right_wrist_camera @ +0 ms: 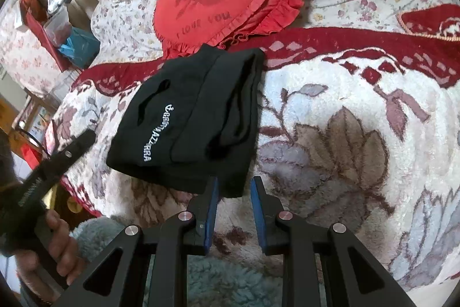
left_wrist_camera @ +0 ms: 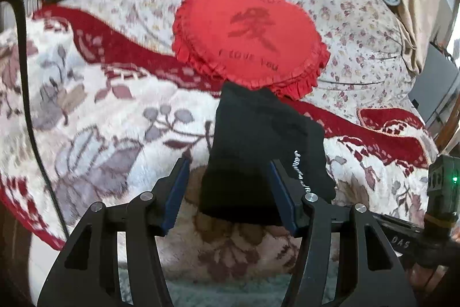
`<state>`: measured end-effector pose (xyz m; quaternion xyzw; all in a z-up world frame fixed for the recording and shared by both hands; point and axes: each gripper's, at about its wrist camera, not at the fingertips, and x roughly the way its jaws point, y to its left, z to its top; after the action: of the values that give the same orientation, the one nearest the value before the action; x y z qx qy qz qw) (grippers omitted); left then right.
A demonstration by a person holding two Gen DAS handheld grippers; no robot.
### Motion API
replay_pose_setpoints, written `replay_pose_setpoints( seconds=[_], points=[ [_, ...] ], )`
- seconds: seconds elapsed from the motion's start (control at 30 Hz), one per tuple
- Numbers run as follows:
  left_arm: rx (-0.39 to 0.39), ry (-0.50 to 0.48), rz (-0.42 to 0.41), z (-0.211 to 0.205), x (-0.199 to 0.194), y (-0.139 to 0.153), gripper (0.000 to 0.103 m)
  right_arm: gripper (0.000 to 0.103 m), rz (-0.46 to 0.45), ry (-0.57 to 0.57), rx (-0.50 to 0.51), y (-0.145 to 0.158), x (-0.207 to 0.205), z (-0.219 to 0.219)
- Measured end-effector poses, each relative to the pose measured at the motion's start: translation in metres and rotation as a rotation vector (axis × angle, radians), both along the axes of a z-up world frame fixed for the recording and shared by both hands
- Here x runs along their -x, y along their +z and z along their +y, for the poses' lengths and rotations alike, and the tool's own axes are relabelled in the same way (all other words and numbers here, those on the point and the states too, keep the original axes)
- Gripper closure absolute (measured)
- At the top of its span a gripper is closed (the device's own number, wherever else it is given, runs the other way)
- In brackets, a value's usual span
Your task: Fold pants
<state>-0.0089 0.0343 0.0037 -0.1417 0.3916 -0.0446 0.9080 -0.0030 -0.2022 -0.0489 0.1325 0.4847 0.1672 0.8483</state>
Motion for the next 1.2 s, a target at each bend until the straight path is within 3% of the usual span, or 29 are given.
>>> replay_pose_setpoints(
  seconds=[0.17,0.2,0.27,0.33,0.43,0.5,0.57,0.6,0.7,0.87,1.0,1.1,1.2],
  points=[
    [0.18,0.041,-0.044,0.026,-0.026,0.005,0.046,0.079,-0.071,-0.037,-0.146,0.015,-0.019,-0.02],
    [0.218,0.046,-0.048,0.032,-0.034,0.004,0.039,0.076,-0.083,-0.045,-0.191,0.019,-0.026,-0.025],
    [0.316,0.093,-0.042,0.045,-0.049,-0.004,0.028,0.06,-0.086,-0.066,-0.234,0.023,-0.04,-0.033],
    [0.414,0.114,-0.004,0.053,-0.061,-0.023,0.028,0.057,-0.066,-0.077,-0.314,0.021,-0.055,-0.039],
    [0.443,0.127,0.083,0.058,-0.064,-0.042,0.028,0.056,-0.016,-0.161,-0.435,0.008,-0.068,-0.049],
    [0.495,0.12,0.06,0.063,-0.061,-0.041,0.028,0.055,-0.02,-0.234,-0.498,-0.006,-0.066,-0.053],
    [0.485,0.113,0.057,0.064,-0.059,-0.038,0.028,0.055,-0.025,-0.3,-0.508,-0.024,-0.06,-0.056],
    [0.5,0.107,0.06,0.065,-0.059,-0.039,0.028,0.055,0.022,-0.328,-0.505,-0.031,-0.062,-0.06],
    [0.559,0.097,0.067,0.067,-0.061,-0.042,0.028,0.053,0.007,-0.388,-0.576,-0.036,-0.062,-0.076],
    [0.678,0.013,0.104,0.063,-0.068,-0.05,0.027,0.052,0.006,-0.326,-0.651,-0.037,-0.065,-0.075],
    [0.751,-0.039,0.169,0.054,-0.073,-0.059,0.02,0.048,0.042,-0.263,-0.662,-0.04,-0.071,-0.063],
    [0.765,-0.041,0.224,0.05,-0.074,-0.067,0.019,0.044,0.066,-0.23,-0.666,-0.044,-0.077,-0.058],
    [0.784,-0.041,0.221,0.051,-0.072,-0.067,0.019,0.043,0.091,-0.182,-0.665,-0.048,-0.081,-0.049]
  ],
)
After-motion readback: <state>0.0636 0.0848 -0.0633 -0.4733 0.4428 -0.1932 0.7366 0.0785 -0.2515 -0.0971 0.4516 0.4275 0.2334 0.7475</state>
